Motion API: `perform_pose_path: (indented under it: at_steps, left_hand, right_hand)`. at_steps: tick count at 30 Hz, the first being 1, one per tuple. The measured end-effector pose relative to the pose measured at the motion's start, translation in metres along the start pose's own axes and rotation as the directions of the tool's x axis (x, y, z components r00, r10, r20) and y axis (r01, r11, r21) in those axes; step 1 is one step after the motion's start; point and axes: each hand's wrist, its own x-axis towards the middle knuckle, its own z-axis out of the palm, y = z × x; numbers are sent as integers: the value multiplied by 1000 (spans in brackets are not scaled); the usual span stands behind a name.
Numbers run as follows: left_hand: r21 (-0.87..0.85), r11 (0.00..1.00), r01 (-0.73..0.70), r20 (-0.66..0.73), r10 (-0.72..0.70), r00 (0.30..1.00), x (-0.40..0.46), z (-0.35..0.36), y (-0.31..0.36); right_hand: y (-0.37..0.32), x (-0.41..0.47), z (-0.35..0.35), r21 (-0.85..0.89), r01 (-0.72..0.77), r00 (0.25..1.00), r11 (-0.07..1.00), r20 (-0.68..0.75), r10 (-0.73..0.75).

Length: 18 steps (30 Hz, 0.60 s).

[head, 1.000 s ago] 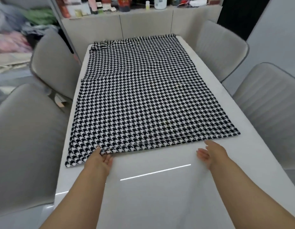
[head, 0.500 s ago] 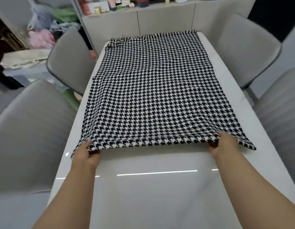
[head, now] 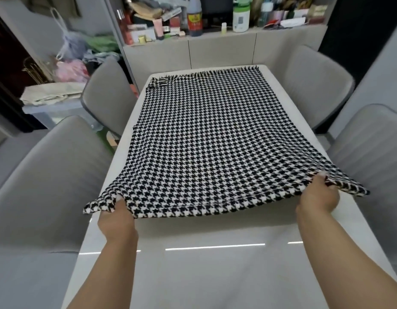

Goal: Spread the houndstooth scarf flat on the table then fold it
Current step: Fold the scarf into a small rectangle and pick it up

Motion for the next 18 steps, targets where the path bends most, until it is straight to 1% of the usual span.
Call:
perform_pose_path:
  at_steps: [2,6,9,12,16,18]
  left_hand:
    - [79,996,-39,29,37,999,-10,-10,1]
    - [151,986,-71,106,55,993,-34,-38,5]
    - [164,984,-64,149,39,988,-56,-61,9]
    - [165,982,-92,189,60,980,-76,-88,14]
    - [155,980,-125,238,86,967,-104,-125,24]
    - [138,978,-154,256,115,960,-119,-143,29]
  right_hand:
    - [1,-12,-12,-33,67,998,997,17,-67]
    - [0,-44,-40,-65,170,982,983,92,-164]
    - [1,-72,-64,-86,229,965,970,147,-215]
    - [6,-101,-89,-99,282,946,954,193,-260]
    - [12,-138,-124,-71,341,914,937,258,-313]
    - [14,-153,-141,-21,360,899,933,276,-341]
